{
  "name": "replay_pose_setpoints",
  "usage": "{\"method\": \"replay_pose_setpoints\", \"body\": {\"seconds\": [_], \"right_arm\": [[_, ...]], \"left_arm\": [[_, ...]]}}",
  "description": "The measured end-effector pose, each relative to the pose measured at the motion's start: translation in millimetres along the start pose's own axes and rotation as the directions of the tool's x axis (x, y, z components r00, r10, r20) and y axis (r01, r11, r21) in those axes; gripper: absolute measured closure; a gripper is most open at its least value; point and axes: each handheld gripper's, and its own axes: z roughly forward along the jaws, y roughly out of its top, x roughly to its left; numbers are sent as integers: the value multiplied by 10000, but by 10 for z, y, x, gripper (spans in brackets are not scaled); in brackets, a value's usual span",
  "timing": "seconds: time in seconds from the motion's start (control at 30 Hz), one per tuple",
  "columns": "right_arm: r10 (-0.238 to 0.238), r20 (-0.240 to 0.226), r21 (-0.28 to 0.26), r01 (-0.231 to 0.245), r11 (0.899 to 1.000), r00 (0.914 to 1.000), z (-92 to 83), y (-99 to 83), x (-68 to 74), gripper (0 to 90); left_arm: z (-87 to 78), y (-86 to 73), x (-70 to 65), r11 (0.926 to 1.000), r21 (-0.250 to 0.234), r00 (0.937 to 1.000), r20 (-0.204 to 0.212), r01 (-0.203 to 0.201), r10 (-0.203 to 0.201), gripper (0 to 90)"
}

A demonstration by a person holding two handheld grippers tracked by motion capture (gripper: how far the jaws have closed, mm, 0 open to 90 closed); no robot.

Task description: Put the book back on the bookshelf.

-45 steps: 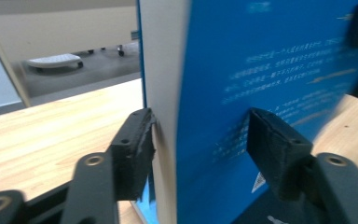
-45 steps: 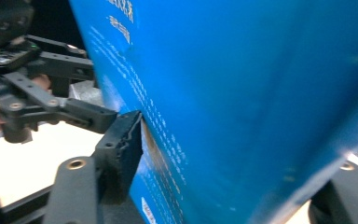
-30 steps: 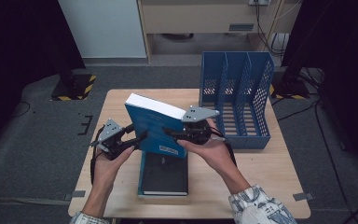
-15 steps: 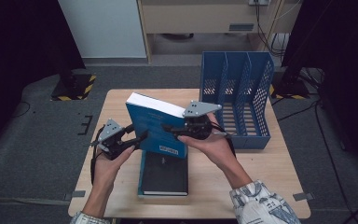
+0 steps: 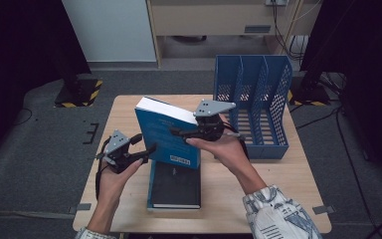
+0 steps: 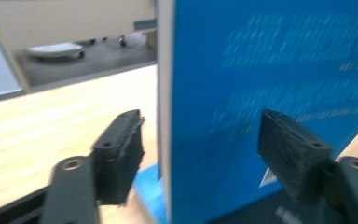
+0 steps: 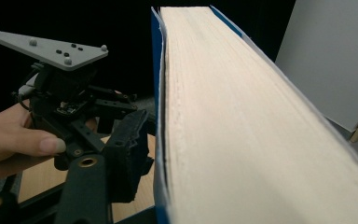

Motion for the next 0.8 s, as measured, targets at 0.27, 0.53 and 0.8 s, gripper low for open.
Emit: {"method": "replay_pose_setpoints", "body": {"seconds": [0.27, 0.53, 0.8], "right_arm": [[100, -168, -61, -101, 9999, 9998, 46, -10, -17, 487], [198, -394, -165, -204, 9997, 9990, 52, -29, -46, 586], [715, -174, -173, -718, 9973, 9973, 63, -7, -72, 602]], "left_arm": [[-81, -585, 178, 9861, 1658, 9943, -1019, -131, 304, 207], [-44, -717, 329, 9790, 1991, 9934, -1124, 440, -218, 72], [-57, -792, 459, 9708, 2130, 9886, -1244, 1102, -849, 66]]}}
